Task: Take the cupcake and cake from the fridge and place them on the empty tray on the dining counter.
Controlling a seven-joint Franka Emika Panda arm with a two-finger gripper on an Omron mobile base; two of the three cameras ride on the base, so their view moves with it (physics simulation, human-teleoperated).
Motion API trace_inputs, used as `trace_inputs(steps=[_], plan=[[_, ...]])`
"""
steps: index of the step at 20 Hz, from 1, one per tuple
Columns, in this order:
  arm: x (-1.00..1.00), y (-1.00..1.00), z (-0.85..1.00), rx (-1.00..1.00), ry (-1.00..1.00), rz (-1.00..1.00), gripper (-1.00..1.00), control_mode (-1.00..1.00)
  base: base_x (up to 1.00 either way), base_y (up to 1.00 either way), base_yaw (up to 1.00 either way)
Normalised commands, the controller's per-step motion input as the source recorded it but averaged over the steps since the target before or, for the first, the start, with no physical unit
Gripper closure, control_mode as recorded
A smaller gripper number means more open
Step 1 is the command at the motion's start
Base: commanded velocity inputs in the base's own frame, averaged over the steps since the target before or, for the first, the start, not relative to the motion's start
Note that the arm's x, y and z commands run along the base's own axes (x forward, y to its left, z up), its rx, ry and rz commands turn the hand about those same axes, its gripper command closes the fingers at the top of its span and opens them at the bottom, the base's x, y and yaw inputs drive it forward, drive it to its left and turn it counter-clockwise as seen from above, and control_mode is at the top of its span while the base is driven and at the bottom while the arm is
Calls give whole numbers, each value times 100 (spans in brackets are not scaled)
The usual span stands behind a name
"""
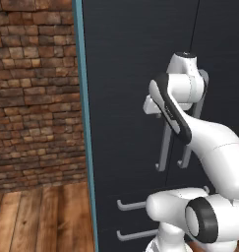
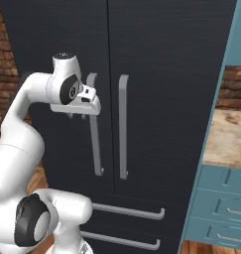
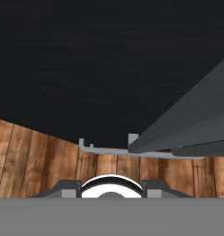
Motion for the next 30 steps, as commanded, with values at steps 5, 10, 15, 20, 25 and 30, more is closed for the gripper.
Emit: trace_inputs(steps=[5,10,15,20,25,30], plan=[[-33,0,0,0,-5,0,-100,-100,0,0,0],[-73,-3,0,0,-10,-2,-100,-100,0,0,0],[-76,-8,0,0,-9,-4,-100,-100,0,0,0],[-69,-11,0,0,-6,-5,-100,-100,0,0,0],[-38,-1,0,0,-1,-1,-100,100,0,0,0],[0,0,0,0,0,0,-100,100,-42,-5,0]])
